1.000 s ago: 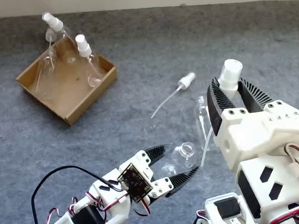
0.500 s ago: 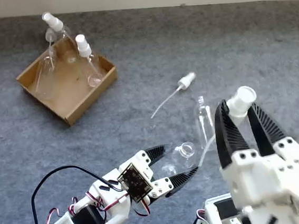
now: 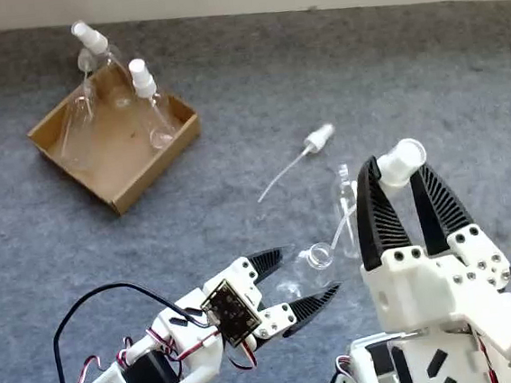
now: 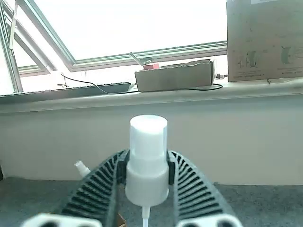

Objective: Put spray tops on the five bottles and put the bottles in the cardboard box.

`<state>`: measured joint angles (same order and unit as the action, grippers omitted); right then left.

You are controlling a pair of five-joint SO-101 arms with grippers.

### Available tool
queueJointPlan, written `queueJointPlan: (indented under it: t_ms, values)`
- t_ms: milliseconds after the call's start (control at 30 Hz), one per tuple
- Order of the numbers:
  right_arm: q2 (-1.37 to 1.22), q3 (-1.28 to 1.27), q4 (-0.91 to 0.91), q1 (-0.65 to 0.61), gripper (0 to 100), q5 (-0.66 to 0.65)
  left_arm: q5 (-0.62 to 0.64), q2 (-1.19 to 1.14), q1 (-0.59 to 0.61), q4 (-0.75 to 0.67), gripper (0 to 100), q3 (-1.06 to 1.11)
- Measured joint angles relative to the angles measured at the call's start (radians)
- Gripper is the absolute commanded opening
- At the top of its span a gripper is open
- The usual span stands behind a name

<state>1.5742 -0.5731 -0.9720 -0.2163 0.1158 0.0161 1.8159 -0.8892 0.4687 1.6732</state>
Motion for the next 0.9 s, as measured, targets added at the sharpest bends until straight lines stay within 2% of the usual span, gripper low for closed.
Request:
queueJointPlan:
  t_ms: [833, 900]
  values:
    - [0.002, 0.083, -0.012, 0.002, 1.3, 0.0, 0.0, 0.0, 0.0, 0.0, 10, 0.0]
    - [0.002, 0.083, -0.029, -0.023, 1.3, 0.029, 0.0, 0.0, 0.0, 0.0, 10, 0.0]
